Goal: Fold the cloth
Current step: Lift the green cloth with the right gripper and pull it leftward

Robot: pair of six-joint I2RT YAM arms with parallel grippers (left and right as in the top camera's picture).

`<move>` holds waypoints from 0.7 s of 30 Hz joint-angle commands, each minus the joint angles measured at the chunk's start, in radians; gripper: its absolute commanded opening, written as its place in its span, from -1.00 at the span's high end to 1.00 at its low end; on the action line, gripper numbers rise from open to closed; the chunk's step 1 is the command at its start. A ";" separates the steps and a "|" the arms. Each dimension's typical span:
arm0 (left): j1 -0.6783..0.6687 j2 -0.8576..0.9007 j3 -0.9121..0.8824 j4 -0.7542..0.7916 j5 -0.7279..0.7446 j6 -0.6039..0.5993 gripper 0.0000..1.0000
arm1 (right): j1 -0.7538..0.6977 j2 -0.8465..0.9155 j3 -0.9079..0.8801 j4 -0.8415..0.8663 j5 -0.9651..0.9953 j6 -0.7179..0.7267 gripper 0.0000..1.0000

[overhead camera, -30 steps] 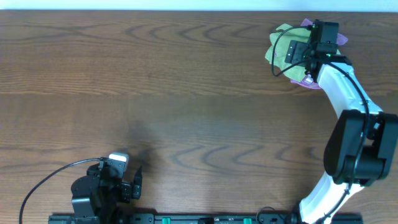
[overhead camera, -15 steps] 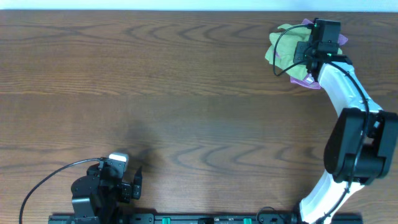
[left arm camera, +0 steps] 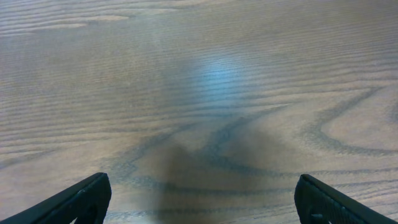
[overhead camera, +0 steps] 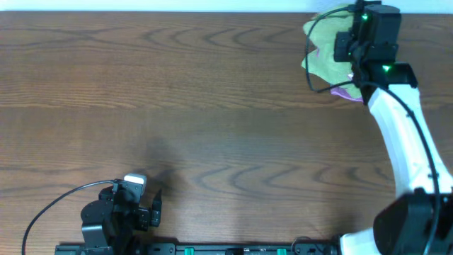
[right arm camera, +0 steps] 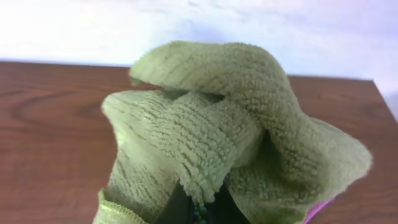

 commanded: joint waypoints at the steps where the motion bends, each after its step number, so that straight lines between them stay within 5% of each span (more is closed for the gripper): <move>1: -0.004 -0.006 -0.018 -0.048 -0.007 0.025 -0.91 | 0.037 -0.029 0.016 -0.014 0.078 -0.052 0.97; 5: -0.004 -0.006 -0.018 -0.047 -0.007 0.025 -0.91 | 0.044 -0.029 0.016 -0.059 0.105 -0.058 0.97; 7: -0.004 -0.006 -0.018 -0.048 -0.007 0.025 -0.91 | 0.043 -0.027 0.016 -0.077 0.106 -0.058 0.60; 8: -0.004 -0.006 -0.018 -0.048 -0.007 0.025 -0.91 | 0.041 -0.026 0.016 -0.085 0.106 -0.061 0.57; 11: -0.004 -0.006 -0.018 -0.048 -0.007 0.025 -0.91 | 0.026 -0.014 0.016 -0.100 0.105 -0.061 0.98; 21: -0.004 -0.006 -0.018 -0.048 -0.007 0.025 -0.91 | 0.001 0.004 0.016 -0.115 0.094 -0.064 0.97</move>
